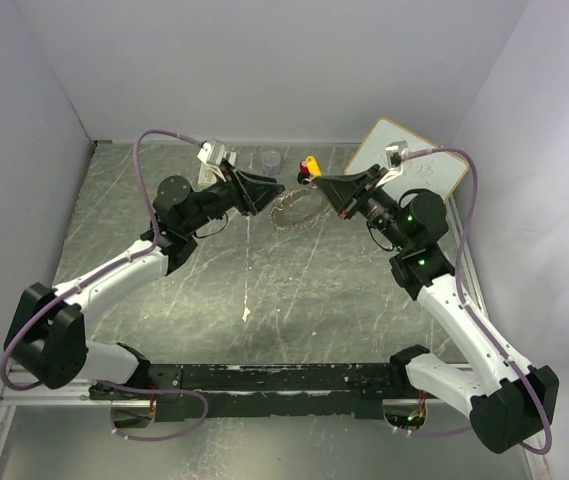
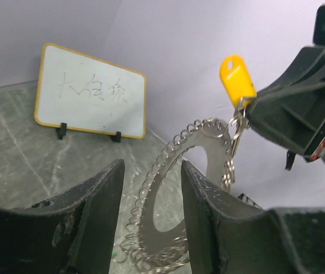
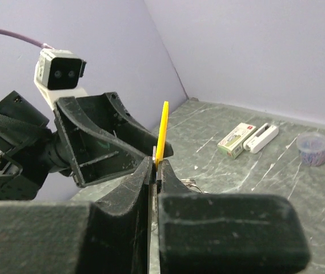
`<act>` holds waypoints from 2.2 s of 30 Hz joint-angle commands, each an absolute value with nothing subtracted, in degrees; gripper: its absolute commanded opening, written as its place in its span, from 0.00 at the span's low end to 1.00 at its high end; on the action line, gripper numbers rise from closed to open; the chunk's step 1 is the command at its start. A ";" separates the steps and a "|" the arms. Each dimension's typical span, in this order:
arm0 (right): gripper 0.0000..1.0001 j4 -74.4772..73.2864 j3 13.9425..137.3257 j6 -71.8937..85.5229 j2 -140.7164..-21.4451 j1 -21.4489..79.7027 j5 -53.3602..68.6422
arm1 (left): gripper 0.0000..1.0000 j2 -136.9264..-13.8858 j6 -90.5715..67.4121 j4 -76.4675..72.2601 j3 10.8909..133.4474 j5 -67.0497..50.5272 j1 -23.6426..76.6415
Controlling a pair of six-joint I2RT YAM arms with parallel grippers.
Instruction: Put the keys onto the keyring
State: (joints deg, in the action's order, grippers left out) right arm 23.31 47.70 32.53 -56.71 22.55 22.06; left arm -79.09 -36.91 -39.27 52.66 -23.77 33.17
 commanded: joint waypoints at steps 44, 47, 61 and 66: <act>0.00 6.20 61.56 21.51 -60.85 22.32 29.06 | 0.07 -83.31 -3.31 -4.65 76.53 -32.40 39.30; 0.00 5.81 61.12 22.50 -60.64 22.32 27.36 | 0.07 -82.15 -4.27 -6.60 74.75 -30.87 39.32; 0.00 11.82 52.28 31.02 -61.75 22.40 27.34 | 0.07 -74.74 -15.65 -29.95 60.17 -14.88 39.23; 0.00 14.24 50.65 32.15 -61.65 22.41 28.92 | 0.07 -75.34 -19.22 -37.81 57.44 -13.92 39.28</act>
